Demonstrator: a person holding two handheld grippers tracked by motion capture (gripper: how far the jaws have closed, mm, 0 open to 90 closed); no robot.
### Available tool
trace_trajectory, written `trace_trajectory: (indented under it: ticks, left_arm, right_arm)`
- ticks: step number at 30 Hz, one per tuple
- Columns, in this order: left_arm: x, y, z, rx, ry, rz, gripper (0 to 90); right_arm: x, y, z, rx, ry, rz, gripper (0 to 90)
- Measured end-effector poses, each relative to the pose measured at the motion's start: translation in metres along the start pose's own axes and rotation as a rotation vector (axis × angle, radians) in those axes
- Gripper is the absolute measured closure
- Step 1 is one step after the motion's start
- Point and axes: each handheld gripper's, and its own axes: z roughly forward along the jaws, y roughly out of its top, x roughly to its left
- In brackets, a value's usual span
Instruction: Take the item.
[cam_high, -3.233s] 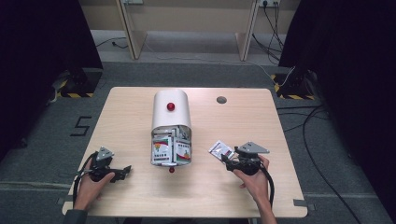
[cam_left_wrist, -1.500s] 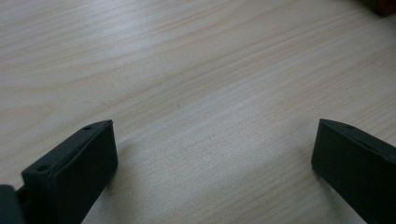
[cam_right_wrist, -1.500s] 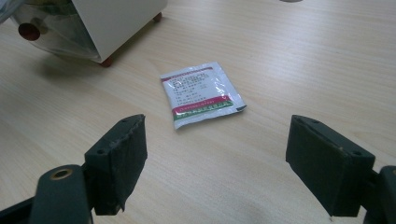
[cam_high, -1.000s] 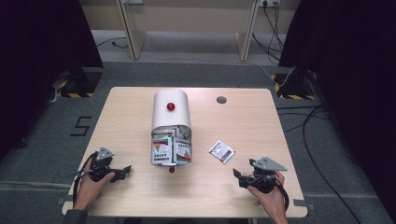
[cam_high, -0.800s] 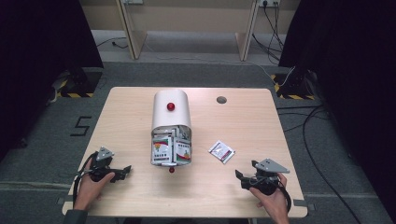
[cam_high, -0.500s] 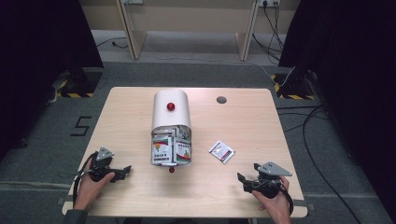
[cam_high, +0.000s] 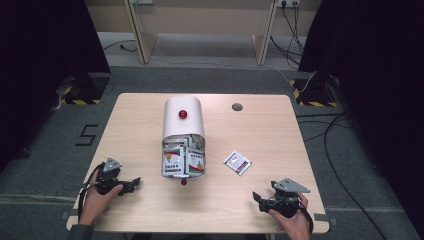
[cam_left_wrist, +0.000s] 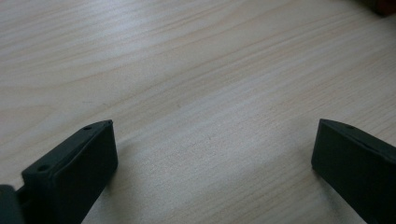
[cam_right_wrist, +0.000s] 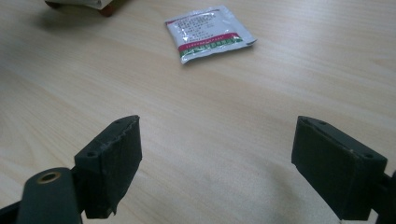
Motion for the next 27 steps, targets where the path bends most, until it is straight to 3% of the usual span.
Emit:
trace_trajectory:
  ticks: [13,19,27]
  left_arm:
    - [0.0,0.0,0.0,0.0,0.0,0.0,0.0]
    - [0.0,0.0,0.0,0.0,0.0,0.001,0.0]
    - [0.0,0.0,0.0,0.0,0.001,0.0,0.0]
  right_arm:
    - [0.003,-0.01,0.002,0.058,-0.036,-0.016,16.9]
    - [0.004,-0.015,0.001,0.06,-0.037,-0.006,16.8]
    - [0.005,-0.022,-0.003,0.041,-0.065,-0.032,16.7]
